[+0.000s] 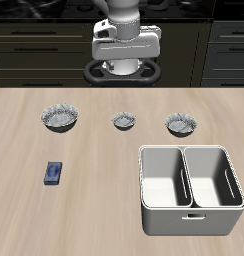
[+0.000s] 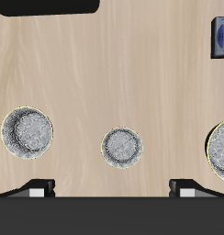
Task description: Stack the smallest bowl on the largest bowl
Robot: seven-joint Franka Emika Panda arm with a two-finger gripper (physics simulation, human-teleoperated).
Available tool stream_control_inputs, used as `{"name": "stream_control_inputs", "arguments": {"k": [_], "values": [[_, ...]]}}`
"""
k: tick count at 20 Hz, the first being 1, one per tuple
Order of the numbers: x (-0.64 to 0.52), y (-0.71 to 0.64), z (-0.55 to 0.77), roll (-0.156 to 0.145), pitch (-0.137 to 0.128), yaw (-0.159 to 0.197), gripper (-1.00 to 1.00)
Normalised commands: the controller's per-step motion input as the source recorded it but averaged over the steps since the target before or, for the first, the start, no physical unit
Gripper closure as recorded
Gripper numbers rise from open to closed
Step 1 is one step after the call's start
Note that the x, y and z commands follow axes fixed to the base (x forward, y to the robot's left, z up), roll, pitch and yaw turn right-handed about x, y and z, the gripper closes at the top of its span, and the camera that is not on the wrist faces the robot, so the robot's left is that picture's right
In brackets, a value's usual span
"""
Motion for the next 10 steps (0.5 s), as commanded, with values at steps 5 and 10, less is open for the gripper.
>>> {"name": "stream_control_inputs", "arguments": {"k": [5,10], "values": [[-0.01,0.02,-0.22,0.004,0.003,-0.003,-1.0],[-0.06,0.04,-0.38,0.026,0.046,-0.058,-1.0]]}}
